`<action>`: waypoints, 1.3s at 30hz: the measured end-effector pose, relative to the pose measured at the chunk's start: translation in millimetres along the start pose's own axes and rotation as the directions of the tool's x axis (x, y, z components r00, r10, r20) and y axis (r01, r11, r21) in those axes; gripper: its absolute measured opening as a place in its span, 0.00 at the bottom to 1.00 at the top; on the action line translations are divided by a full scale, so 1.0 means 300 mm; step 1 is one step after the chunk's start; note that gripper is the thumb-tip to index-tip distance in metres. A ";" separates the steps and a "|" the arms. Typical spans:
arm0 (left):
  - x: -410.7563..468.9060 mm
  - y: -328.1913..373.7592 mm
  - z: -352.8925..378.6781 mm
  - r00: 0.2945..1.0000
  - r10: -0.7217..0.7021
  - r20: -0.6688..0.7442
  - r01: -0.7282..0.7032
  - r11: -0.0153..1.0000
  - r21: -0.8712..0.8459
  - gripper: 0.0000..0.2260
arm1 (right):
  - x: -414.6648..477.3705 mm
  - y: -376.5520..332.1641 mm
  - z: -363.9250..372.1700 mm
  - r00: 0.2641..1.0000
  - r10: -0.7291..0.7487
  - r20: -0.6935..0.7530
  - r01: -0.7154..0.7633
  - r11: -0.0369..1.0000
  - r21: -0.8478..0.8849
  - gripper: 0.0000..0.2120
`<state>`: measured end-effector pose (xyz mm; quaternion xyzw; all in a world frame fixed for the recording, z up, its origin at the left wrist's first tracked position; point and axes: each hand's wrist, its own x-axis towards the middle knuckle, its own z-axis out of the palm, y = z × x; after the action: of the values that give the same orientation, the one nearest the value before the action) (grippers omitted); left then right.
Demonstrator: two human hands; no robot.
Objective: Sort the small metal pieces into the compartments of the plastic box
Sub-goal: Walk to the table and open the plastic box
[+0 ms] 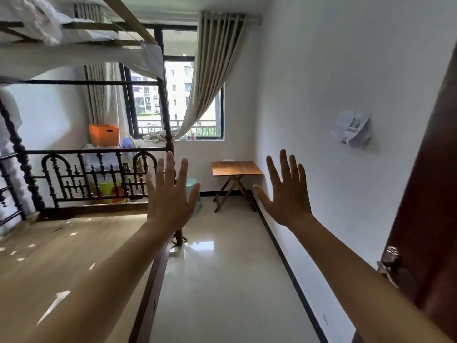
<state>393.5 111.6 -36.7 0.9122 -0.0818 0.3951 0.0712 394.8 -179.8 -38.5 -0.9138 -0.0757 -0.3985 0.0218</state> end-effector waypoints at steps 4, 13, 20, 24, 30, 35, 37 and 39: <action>0.180 -0.050 0.314 0.999 0.033 0.007 -0.033 0.999 -0.009 0.32 | 0.170 0.068 0.307 1.000 -0.007 0.000 0.007 1.000 -0.002 0.37; 0.822 -0.178 0.971 0.991 0.047 0.129 -0.059 0.994 0.091 0.33 | 0.760 0.282 1.010 0.996 -0.031 0.080 0.028 0.999 0.039 0.38; 1.167 -0.396 1.415 0.994 0.023 0.111 -0.034 0.995 0.098 0.33 | 1.209 0.313 1.516 0.992 0.033 0.121 -0.046 0.993 0.109 0.39; 1.389 -0.562 1.753 0.996 -0.012 0.093 0.005 0.997 0.074 0.34 | 1.450 0.320 1.873 0.993 -0.008 0.114 -0.003 0.995 0.098 0.40; 1.782 -0.827 2.238 0.987 -0.039 0.158 0.029 0.998 0.062 0.33 | 1.859 0.334 2.405 0.973 -0.014 0.230 0.000 0.998 0.061 0.42; 2.146 -0.966 2.566 0.977 0.001 0.212 -0.013 0.999 0.052 0.34 | 2.174 0.367 2.699 0.966 0.005 0.260 -0.014 0.999 0.033 0.42; 2.268 -0.991 2.718 0.970 -0.008 0.244 -0.001 0.999 0.038 0.34 | 2.277 0.401 2.831 0.966 0.018 0.259 -0.026 0.999 0.027 0.42; 2.387 -1.013 2.892 0.968 0.018 0.249 -0.027 0.999 0.032 0.34 | 2.382 0.447 2.994 0.965 0.031 0.261 -0.041 0.999 0.035 0.42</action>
<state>1554.1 173.0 -120.0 0.9546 -0.0933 0.2801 0.0399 1546.3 -136.0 -124.9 -0.9588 -0.0691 -0.2730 0.0371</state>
